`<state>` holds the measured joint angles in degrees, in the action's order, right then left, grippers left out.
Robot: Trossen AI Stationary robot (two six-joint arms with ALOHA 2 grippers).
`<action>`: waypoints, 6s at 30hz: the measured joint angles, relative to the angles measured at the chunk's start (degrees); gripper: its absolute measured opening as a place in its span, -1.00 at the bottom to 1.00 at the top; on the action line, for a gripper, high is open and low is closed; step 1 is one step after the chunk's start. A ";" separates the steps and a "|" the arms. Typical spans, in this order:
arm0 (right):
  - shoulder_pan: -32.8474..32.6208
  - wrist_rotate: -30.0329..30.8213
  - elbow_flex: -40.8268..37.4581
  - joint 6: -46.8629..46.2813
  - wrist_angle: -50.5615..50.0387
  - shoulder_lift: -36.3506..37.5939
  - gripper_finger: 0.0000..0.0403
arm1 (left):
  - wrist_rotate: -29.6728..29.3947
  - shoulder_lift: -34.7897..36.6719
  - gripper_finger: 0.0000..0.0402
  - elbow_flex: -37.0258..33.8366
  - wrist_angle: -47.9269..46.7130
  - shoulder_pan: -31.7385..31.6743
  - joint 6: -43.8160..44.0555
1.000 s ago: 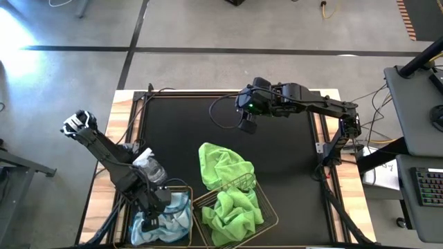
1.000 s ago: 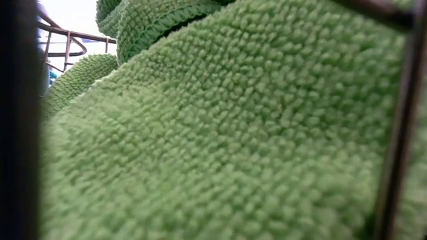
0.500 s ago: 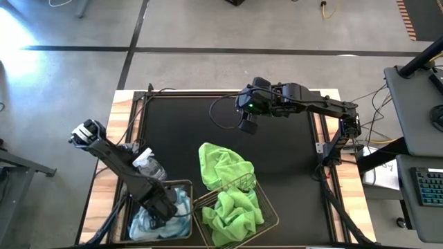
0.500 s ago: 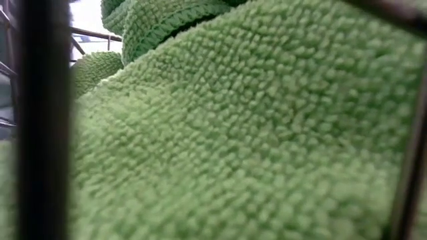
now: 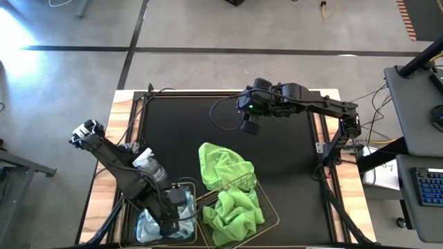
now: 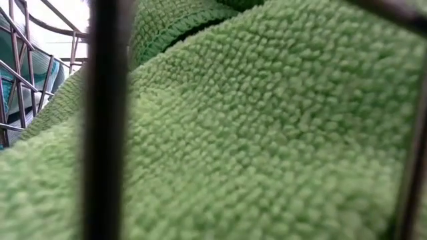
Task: Sort microfiber towel by color & place in baskets
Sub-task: Put the blue towel into the left wire basket, then put the green towel into the right wire basket
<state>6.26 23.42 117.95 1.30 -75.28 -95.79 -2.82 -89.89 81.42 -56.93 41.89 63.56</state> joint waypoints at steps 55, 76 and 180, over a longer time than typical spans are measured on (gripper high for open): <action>0.38 -6.91 -8.72 15.69 -4.64 0.00 0.07 | -41.67 8.50 -0.09 -6.33 -11.65 -7.89 -45.05; 0.39 -6.91 -8.61 12.16 -3.82 0.00 0.07 | -31.62 8.51 -0.09 -16.64 5.57 -27.54 -75.35; 0.42 -6.94 -8.85 11.34 -1.78 0.00 0.07 | 9.93 -17.81 -0.09 -10.93 32.04 -47.70 -84.93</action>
<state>6.68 16.48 109.10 12.64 -77.06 -95.79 7.11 -107.70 70.49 -24.89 -5.81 -21.38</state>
